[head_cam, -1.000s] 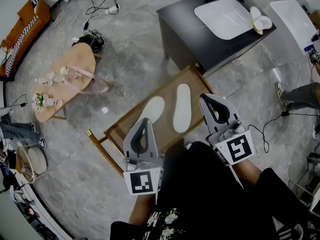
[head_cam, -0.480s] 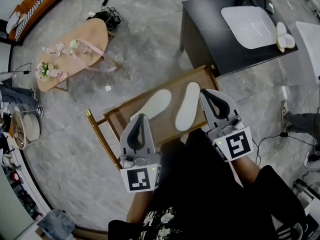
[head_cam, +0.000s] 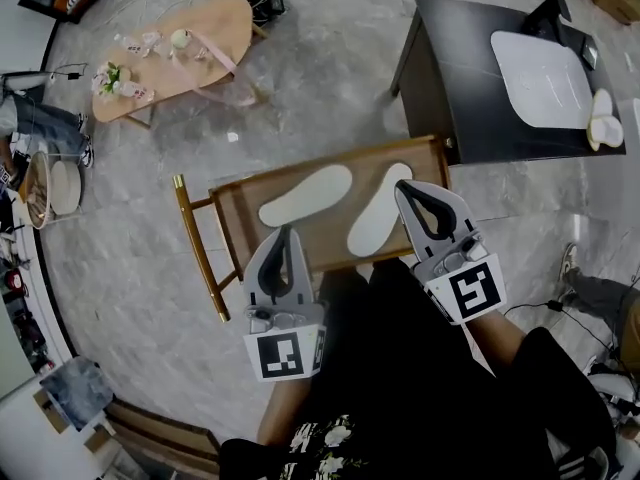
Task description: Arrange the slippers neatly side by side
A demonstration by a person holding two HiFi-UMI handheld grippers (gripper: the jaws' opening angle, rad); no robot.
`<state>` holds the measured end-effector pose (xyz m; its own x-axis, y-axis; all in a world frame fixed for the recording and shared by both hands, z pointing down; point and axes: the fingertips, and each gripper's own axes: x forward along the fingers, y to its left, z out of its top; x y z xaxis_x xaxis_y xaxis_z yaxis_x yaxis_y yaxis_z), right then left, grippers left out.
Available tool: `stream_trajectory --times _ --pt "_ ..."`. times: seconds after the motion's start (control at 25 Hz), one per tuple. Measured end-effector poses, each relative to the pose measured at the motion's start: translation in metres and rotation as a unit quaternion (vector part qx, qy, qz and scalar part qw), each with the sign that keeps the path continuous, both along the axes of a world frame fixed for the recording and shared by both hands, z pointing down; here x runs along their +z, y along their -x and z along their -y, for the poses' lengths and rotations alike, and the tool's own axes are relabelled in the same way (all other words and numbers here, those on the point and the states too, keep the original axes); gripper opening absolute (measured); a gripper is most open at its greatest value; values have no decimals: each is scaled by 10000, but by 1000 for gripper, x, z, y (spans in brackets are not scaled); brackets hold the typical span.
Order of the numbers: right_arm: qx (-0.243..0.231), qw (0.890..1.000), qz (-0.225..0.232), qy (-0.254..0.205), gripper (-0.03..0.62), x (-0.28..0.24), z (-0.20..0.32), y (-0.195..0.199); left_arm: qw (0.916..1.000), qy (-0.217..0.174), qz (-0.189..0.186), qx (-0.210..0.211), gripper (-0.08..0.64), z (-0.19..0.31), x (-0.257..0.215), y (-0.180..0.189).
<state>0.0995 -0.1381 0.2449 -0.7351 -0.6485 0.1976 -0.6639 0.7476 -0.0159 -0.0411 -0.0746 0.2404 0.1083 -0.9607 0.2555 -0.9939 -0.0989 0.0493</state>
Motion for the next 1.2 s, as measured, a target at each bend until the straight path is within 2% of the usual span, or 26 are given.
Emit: stream_trajectory --times 0.32,0.48,0.64,0.88,1.2 --pt "-418 9990 -107 110 -2 20 -7 -5 9993 222 -80 -300 2 -18 31 -16" --pt "-516 9981 -181 292 -2 34 -10 -8 9984 403 -275 -279 2 -22 49 -24" --pt "-565 9952 -398 690 -2 57 -16 -12 9968 737 -268 -178 3 -25 73 -31" --pt "-703 9912 -591 955 -2 94 -25 -9 9927 1117 -437 -149 2 -30 110 -38" --pt "-545 9870 -697 1343 -2 134 -30 -15 9874 1484 -551 -22 4 -21 149 -44"
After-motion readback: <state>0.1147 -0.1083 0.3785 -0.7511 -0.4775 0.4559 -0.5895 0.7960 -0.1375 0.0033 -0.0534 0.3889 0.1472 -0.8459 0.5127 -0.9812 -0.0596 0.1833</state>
